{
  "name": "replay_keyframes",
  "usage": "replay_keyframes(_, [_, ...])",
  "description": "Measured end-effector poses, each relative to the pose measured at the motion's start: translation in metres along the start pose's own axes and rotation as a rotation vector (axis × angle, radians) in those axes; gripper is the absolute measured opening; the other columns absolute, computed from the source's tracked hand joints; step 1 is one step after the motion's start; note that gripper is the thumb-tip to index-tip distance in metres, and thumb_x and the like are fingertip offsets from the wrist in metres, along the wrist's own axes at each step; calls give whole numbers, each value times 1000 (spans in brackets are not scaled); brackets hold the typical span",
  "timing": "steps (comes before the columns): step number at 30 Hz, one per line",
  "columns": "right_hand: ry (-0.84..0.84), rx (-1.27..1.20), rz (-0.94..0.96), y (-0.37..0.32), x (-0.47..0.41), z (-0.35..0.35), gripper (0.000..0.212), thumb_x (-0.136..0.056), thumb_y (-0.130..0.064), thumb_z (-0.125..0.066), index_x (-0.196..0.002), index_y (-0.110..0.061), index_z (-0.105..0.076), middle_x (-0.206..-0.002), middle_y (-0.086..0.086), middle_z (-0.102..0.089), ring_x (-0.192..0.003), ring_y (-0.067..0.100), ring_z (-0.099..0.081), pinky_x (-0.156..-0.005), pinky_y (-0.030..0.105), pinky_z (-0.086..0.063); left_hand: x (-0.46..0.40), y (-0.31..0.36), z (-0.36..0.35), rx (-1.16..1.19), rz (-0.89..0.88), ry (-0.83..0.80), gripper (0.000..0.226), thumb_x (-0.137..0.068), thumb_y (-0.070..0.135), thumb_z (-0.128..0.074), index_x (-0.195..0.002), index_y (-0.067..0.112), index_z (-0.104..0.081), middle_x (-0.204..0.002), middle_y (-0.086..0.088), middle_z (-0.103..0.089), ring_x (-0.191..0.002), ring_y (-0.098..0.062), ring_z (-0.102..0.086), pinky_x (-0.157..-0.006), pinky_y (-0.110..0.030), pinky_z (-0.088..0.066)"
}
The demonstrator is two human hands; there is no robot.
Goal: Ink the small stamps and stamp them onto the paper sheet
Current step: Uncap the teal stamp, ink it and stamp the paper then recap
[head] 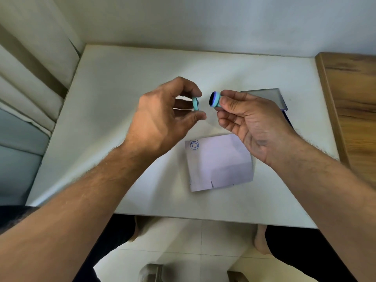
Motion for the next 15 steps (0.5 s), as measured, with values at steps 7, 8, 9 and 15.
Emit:
replay_keyframes(7, [154, -46, 104, -10, -1, 31, 11, -85, -5, -70, -95, -9, -70, -84, 11, -72, -71, 17, -66, -73, 27, -59, 10, -8, -44, -271, 13, -167, 25, -87, 39, -68, -110, 30, -60, -97, 6, -69, -85, -7, -69, -72, -33, -60])
replay_keyframes(8, [160, -51, 102, -9, -2, 34, 11, -85, -5, -71, -95, -9, -70, -84, 11, -72, -71, 18, -66, -74, 27, -59, 10, -11, -46, -283, 29, -168, 24, -87, 41, -67, -107, 31, -61, -96, 7, -69, -84, -7, -69, -70, -34, -60])
replay_keyframes(9, [162, -55, 99, -8, -2, 36, 11, -85, -5, -71, -95, -9, -70, -84, 11, -72, -71, 17, -65, -74, 27, -59, 9, -14, -46, -293, 47, -167, 23, -86, 43, -67, -105, 31, -61, -96, 7, -70, -83, -7, -69, -70, -34, -60])
replay_keyframes(15, [147, -91, 96, -11, -5, 36, 12, -85, -5, -71, -97, -7, -69, -81, 10, -72, -67, 16, -64, -72, 27, -58, 6, -14, -53, -457, 35, -158, 24, -86, 40, -69, -99, 23, -60, -94, 7, -71, -83, -16, -68, -85, -37, -54])
Point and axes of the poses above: each hand's wrist, its own x-axis away from the middle knuckle, its own z-axis out of the back of the hand, y = z × x, the point moved 9 cm from there along -x, towards the middle knuckle
